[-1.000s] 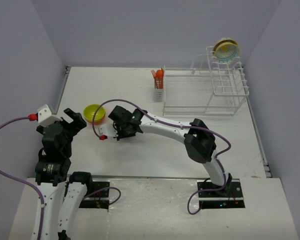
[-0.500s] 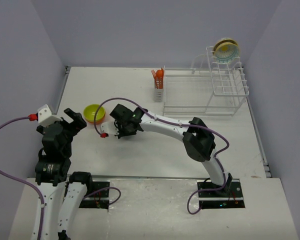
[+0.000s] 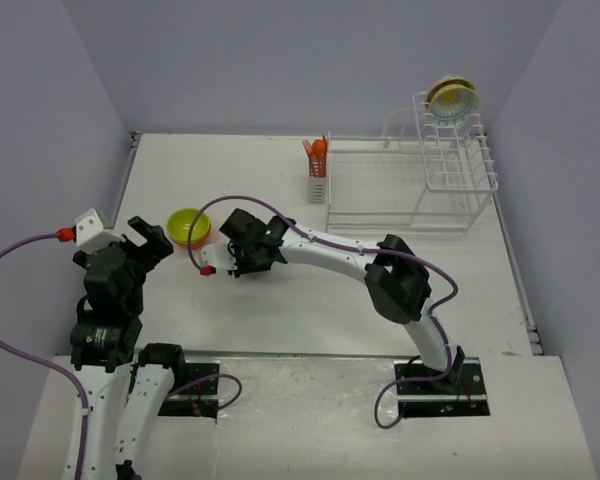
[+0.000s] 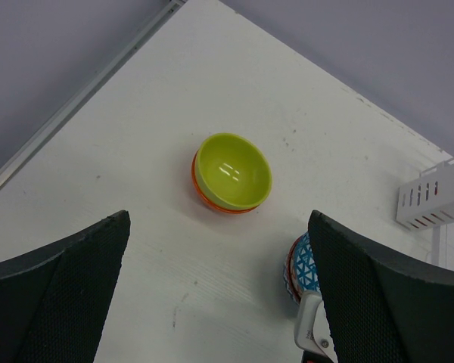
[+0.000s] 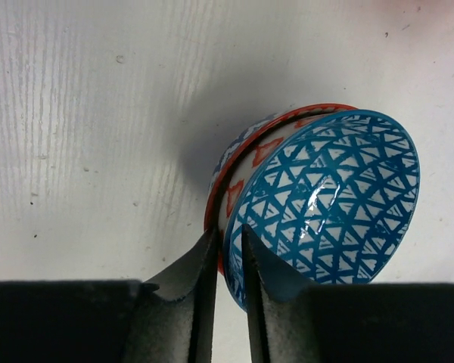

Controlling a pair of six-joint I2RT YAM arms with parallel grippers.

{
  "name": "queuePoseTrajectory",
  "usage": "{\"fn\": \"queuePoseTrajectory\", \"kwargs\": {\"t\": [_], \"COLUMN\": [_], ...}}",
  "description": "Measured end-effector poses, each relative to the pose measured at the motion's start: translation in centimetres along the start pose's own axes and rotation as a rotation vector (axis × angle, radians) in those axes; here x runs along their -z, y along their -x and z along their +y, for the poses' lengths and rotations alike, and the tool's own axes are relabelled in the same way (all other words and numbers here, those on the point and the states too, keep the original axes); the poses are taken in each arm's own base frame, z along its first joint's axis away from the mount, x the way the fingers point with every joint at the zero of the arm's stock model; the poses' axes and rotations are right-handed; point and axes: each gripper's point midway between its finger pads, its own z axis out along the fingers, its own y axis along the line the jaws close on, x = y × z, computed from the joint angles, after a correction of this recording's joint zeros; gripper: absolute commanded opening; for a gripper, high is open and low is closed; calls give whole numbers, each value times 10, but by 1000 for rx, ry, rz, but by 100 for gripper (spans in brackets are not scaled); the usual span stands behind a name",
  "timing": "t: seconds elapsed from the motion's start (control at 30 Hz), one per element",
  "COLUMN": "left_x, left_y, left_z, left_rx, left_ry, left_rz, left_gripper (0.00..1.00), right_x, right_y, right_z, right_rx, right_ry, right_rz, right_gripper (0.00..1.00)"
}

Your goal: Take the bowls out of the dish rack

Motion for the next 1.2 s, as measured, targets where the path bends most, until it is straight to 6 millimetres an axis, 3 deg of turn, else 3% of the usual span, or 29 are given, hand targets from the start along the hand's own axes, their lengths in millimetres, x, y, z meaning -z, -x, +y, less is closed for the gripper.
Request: {"fn": "queuePoseTrajectory", "kwargs": {"t": [0.37,0.53,0.97,1.0,1.07,1.1,1.13,1.2], "left_x": [0,0,0,0,0,0,0,0], "left_y": [0,0,0,0,0,0,0,0], "left_z": [0,0,-1,-1,-1,-1,-1,-1], "left_rx": [0,0,0,0,0,0,0,0], "left_ry": [-1,-1,-4,-4,-4,-4,-4,-4], "left_rz": [-1,0,0,0,0,0,0,0], "left_gripper": [100,100,100,100,100,100,100,100], "right_x": [1,10,35,40,63,80,101,160], "right_y": [3,6,15,15,13,13,12,9], "right_z": [-4,-2,-4,-7,-15,-22,-30,-54], "right_rx": [-8,-17,-72,-99,-168,-214,-260,-359], "right_ry": [-14,-11,-4,-10,-35,-67,-111,-256], "right_rz": [-14,-31,-100,-121,-184,-232,-285,-411], "right_gripper": [36,43,39,40,53,70,99,99]}}
